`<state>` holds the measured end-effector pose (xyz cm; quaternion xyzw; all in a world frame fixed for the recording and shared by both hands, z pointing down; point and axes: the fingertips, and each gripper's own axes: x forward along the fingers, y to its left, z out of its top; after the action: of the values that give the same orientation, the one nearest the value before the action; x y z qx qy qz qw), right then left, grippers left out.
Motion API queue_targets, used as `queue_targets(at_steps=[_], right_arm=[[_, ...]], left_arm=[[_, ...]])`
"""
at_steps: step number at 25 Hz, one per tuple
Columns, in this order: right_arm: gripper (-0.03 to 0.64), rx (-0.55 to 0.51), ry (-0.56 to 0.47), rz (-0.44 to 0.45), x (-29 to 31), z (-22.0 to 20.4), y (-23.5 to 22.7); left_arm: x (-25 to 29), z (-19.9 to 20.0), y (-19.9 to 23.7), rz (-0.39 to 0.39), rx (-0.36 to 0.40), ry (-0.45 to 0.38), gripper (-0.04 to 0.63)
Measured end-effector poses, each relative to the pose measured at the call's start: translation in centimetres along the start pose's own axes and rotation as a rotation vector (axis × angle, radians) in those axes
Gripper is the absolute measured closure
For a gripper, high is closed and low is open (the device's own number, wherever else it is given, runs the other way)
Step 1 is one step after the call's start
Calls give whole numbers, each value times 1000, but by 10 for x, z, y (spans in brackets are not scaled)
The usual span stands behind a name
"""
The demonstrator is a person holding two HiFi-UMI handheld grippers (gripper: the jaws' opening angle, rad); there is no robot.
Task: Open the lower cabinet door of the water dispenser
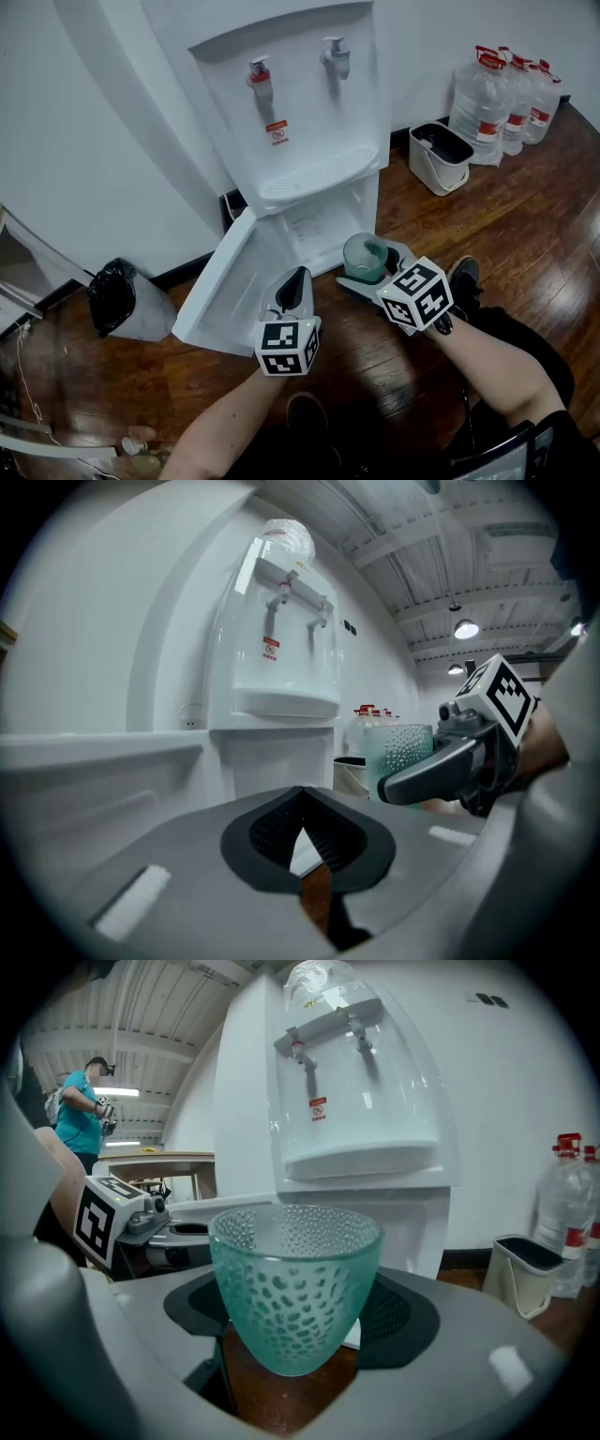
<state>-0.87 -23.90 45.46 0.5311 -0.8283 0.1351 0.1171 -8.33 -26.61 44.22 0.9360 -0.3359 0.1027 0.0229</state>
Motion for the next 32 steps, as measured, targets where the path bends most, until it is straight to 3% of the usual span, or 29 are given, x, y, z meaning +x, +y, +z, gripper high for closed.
queue_targets(at_steps=[13,26,32], right_arm=[[239,39,16,-61,49,-47,-34],[241,57,45,-126,104,-81,-87],[239,68,60,-143,120,-88,-95]], left_arm=[[45,-58,3,-17,-6,58,595],[90,-88,25,-4,-140,75,595],[94,-98,34,17,-84,126,595]])
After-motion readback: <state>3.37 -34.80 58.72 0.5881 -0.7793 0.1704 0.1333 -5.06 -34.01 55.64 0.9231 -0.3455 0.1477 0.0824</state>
